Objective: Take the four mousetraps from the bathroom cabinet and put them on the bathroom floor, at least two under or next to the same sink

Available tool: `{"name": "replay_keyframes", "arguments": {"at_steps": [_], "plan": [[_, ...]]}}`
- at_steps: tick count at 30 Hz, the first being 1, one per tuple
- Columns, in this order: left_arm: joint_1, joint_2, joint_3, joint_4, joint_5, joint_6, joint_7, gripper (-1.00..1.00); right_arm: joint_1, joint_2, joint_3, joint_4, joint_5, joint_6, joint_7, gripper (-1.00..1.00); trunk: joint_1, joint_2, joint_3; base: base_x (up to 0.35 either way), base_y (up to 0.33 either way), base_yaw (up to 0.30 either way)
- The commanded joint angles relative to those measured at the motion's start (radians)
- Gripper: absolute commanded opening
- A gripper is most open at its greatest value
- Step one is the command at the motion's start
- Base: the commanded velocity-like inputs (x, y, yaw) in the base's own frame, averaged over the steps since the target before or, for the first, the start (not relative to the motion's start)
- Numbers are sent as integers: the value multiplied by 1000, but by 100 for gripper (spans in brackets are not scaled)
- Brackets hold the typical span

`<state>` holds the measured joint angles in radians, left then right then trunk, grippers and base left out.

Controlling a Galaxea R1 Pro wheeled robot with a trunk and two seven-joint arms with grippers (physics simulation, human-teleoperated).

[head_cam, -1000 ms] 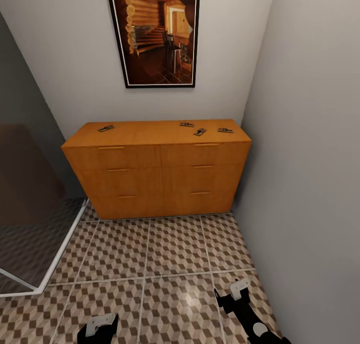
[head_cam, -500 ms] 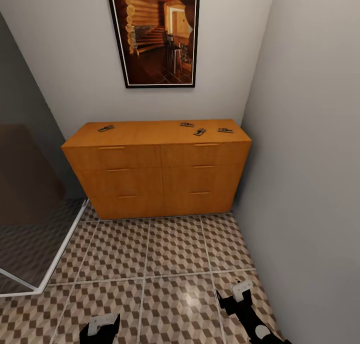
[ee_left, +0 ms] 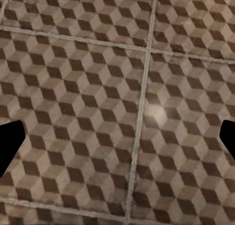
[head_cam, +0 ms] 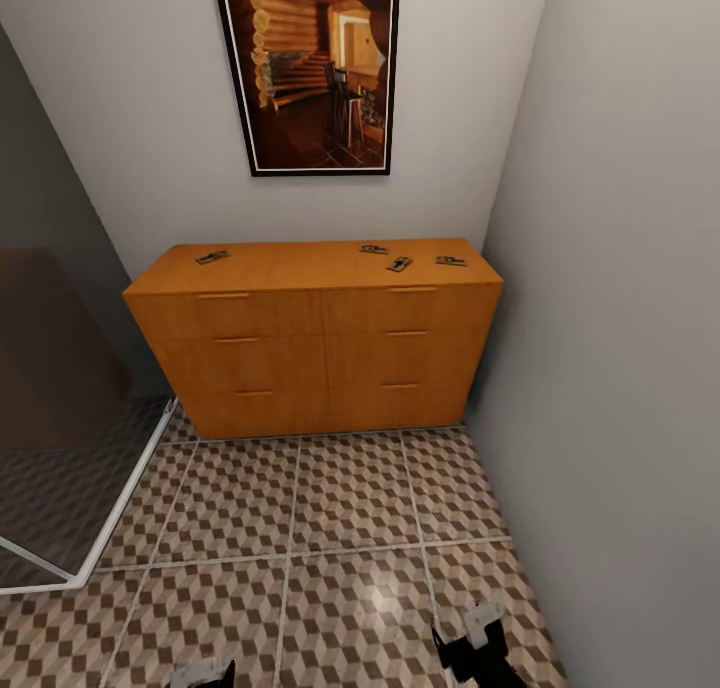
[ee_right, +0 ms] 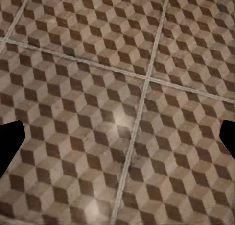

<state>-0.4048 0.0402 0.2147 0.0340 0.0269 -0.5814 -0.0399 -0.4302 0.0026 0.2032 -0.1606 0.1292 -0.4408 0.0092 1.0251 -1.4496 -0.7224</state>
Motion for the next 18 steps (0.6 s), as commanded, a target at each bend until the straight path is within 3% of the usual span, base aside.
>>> {"name": "replay_keyframes", "arguments": {"at_steps": [1,8,14,18], "plan": [[4,1,10,3,9,-11,-1,100,0,0,-6,7,10,3,1,100,0,0,-1,0,0,0],[44,1,24,1,11,-50,2,100,-9,3,-14,16,7,28,-2,100,0,0,-1,0,0,0],[78,3,26,-1,11,-16,3,100,-43,-6,-33,-18,-5,61,6,100,0,0,-1,0,0,0],[101,18,26,-8,11,6,2,100,-66,-22,-57,-41,-28,84,25,100,0,0,-1,0,0,0]]}}
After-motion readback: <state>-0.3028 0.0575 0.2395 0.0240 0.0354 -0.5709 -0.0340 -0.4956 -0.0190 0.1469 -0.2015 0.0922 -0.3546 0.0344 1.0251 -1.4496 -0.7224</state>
